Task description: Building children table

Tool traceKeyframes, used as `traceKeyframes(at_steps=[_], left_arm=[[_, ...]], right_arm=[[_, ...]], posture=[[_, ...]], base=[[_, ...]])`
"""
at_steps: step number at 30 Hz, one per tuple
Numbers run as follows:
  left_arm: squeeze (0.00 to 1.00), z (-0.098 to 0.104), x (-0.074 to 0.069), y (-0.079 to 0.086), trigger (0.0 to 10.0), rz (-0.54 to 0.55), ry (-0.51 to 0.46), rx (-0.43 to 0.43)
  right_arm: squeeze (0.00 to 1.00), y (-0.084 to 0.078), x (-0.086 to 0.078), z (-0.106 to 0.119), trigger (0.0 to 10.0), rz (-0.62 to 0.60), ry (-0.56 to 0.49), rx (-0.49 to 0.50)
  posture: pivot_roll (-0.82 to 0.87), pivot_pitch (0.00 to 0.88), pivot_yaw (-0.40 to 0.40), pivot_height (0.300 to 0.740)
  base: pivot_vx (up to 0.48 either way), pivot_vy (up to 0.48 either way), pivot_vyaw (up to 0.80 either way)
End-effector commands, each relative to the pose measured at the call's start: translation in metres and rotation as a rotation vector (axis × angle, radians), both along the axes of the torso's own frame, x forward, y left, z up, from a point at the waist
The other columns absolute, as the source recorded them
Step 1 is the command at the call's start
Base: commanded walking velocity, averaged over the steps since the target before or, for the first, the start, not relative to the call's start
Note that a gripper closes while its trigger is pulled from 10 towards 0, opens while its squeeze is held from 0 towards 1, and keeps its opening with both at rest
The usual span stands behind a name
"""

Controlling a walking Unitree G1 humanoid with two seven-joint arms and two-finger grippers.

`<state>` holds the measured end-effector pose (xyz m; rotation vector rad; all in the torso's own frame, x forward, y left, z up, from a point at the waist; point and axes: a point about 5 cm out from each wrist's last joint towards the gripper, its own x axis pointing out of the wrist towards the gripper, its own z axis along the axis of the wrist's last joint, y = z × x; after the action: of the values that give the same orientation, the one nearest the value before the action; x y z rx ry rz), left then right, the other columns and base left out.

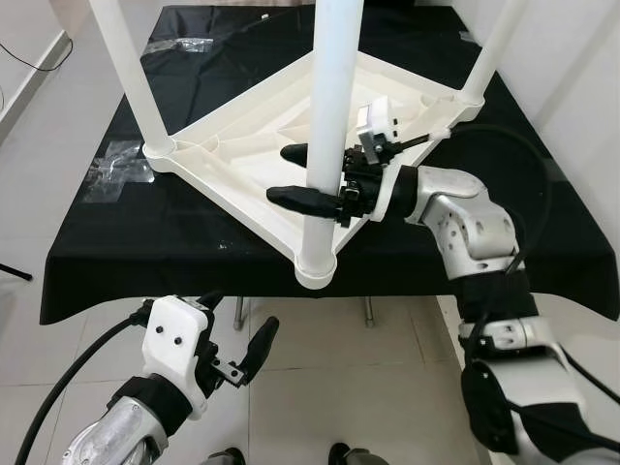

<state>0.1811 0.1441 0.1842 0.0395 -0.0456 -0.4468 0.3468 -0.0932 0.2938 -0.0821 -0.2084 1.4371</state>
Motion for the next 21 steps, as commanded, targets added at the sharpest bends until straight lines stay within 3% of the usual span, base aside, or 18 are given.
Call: traceKeyframes(at_steps=[1, 6, 10, 13, 14, 15, 16, 17, 18, 19, 21], left_arm=[[0.00, -0.002, -0.003, -0.001, 10.0, -0.010, 0.019, 0.004], [0.00, -0.001, -0.003, -0.001, 10.0, -0.010, 0.015, 0.003], [0.00, 0.000, -0.002, -0.001, 10.0, -0.010, 0.010, 0.003], [0.00, 0.000, -0.002, 0.000, 10.0, -0.004, 0.005, 0.004], [0.00, 0.000, -0.002, 0.000, 10.0, -0.004, 0.005, 0.004], [0.00, 0.000, -0.001, 0.001, 10.0, -0.003, 0.005, 0.005], [0.00, 0.000, -0.001, 0.001, 10.0, -0.003, 0.005, 0.005], [0.00, 0.000, -0.001, 0.001, 10.0, -0.003, 0.005, 0.006], [0.00, 0.000, 0.000, 0.003, 10.0, -0.002, 0.003, 0.007], [0.00, 0.001, 0.001, 0.003, 10.0, -0.002, 0.001, 0.008], [0.00, 0.002, 0.004, 0.003, 10.0, -0.007, -0.004, 0.005]], right_arm=[[0.00, -0.001, -0.001, 0.002, 0.0, 0.068, -0.007, 0.005], [0.00, -0.008, -0.001, -0.003, 0.0, 0.104, 0.006, -0.013], [0.00, -0.016, 0.002, -0.011, 0.0, 0.033, 0.025, -0.007], [0.00, -0.023, 0.006, -0.037, 0.0, -0.258, 0.141, 0.020], [0.00, -0.023, 0.006, -0.037, 0.0, -0.258, 0.141, 0.020], [0.00, -0.021, 0.003, -0.051, 0.0, -0.361, 0.192, 0.023], [0.00, -0.021, 0.003, -0.051, 0.0, -0.361, 0.192, 0.023], [0.00, -0.018, 0.000, -0.062, 0.0, -0.443, 0.232, 0.024], [0.00, -0.015, -0.009, -0.093, 0.0, -0.750, 0.280, -0.050], [0.00, -0.015, -0.024, -0.111, 0.0, -0.955, 0.315, -0.078], [0.00, -0.008, -0.042, -0.121, 0.0, -1.112, 0.342, -0.078]], posture=[[0.11, 0.259, -0.067, 0.740], [0.11, 0.259, -0.065, 0.740], [0.11, 0.256, -0.066, 0.740], [0.10, 0.252, -0.076, 0.740], [0.10, 0.252, -0.076, 0.740], [0.09, 0.250, -0.079, 0.740], [0.09, 0.250, -0.079, 0.740], [0.09, 0.249, -0.076, 0.740], [0.08, 0.250, -0.063, 0.740], [0.08, 0.247, -0.058, 0.740], [0.08, 0.241, -0.052, 0.740]], base=[[0.000, 0.000, 0.00], [0.000, 0.000, 0.00], [0.000, 0.000, 0.00], [0.000, 0.000, 0.00], [0.000, 0.000, 0.00], [0.000, 0.000, 0.00], [0.000, 0.000, 0.00], [0.000, 0.000, 0.00], [0.000, 0.000, 0.00], [0.000, 0.000, 0.00], [0.000, 0.000, 0.00]])
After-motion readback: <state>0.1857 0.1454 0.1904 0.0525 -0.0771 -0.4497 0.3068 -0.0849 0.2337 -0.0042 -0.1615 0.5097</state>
